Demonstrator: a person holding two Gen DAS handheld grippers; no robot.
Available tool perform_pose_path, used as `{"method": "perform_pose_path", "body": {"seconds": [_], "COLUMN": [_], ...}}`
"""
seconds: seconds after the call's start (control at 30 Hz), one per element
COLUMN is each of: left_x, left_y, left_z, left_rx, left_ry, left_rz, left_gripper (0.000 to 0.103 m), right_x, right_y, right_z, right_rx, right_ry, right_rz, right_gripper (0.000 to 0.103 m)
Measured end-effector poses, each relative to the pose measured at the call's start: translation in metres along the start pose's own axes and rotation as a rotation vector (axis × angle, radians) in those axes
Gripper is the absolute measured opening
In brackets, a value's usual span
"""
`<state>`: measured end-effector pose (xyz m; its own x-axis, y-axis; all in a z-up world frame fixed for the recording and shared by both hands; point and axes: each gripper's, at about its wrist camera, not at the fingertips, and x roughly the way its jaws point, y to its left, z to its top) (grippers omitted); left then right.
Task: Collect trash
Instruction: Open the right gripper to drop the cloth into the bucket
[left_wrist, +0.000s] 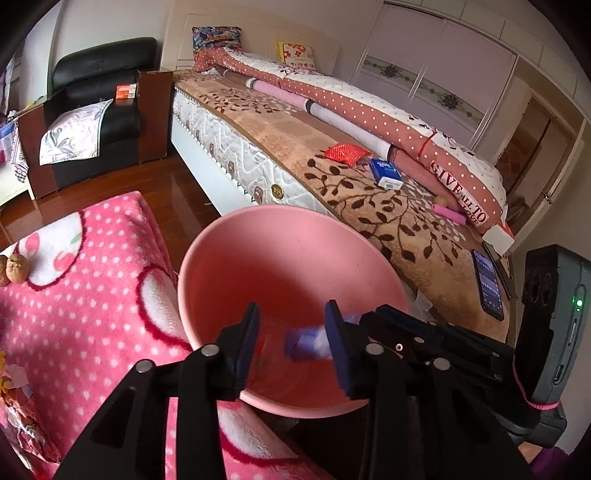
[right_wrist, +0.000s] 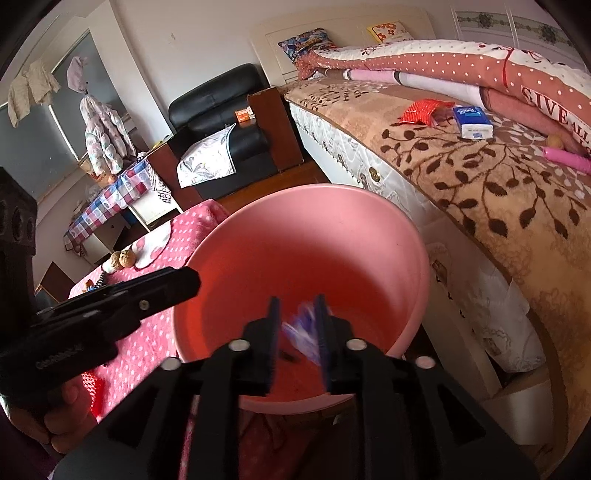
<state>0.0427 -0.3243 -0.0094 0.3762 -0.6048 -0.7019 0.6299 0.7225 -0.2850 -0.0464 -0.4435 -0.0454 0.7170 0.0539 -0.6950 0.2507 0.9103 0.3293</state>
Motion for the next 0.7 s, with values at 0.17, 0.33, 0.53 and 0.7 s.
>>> {"method": "perform_pose_path", "body": {"seconds": [0.17,0.33,0.53,0.7], "left_x": [-0.012,-0.029,-0.054,-0.075], "left_y": [0.002,0.005,0.015,0.029], "left_z": [0.000,0.000,-0.007,-0.018], "left_rx": [-0.005,-0.019,-0.021,-0.034], "left_ry": [-0.024,-0.053,-0.088,-0.108], "left_rz": [0.014,0.037,0.098,0.135], "left_gripper": [0.041,0.041,0.041,0.041], "right_x": [-0.005,-0.013,-0.024,-0.034], "right_y": [0.002,0.010,0.026,0.045], "right_z": [-0.001,-0.001,-0.002,-0.004], "right_rx": [0.001,-0.011,-0.030,-0.063], "right_ry": [-0.009,-0.027,-0.061,-0.095], "right_rz": [0.004,0.006,0.043,0.077], "right_gripper": [0.028,0.028,0.028,0.028]}}
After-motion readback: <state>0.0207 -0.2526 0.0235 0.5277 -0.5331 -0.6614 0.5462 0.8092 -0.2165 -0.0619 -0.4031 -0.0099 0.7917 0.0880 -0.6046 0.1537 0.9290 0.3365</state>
